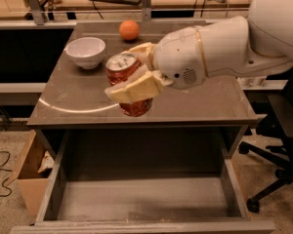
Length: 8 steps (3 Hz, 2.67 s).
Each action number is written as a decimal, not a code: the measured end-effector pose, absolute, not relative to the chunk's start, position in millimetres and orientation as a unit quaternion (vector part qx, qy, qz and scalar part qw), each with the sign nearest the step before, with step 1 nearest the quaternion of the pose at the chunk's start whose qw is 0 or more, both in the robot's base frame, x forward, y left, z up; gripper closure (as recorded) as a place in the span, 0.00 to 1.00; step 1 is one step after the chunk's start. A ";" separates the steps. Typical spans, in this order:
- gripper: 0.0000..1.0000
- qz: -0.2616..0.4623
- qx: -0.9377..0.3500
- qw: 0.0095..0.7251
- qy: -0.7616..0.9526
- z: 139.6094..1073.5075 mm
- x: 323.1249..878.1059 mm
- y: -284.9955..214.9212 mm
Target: Pick coke can from top drawer and place on counter
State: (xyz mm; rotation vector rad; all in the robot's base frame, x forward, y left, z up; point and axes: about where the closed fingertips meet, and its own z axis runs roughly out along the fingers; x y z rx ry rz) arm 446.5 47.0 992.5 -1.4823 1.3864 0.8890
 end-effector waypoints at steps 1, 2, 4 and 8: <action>1.00 0.343 -0.597 0.458 0.563 1001.8 491.2 48.8; 1.00 0.319 -0.584 0.482 0.570 996.0 536.7 45.5; 1.00 0.309 -0.519 0.531 0.594 950.6 612.5 16.9; 0.82 0.364 -0.465 0.543 0.597 892.1 638.5 -6.1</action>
Offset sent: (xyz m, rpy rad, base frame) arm 0.1541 -0.0128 -0.0046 0.0232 -0.1272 -0.2003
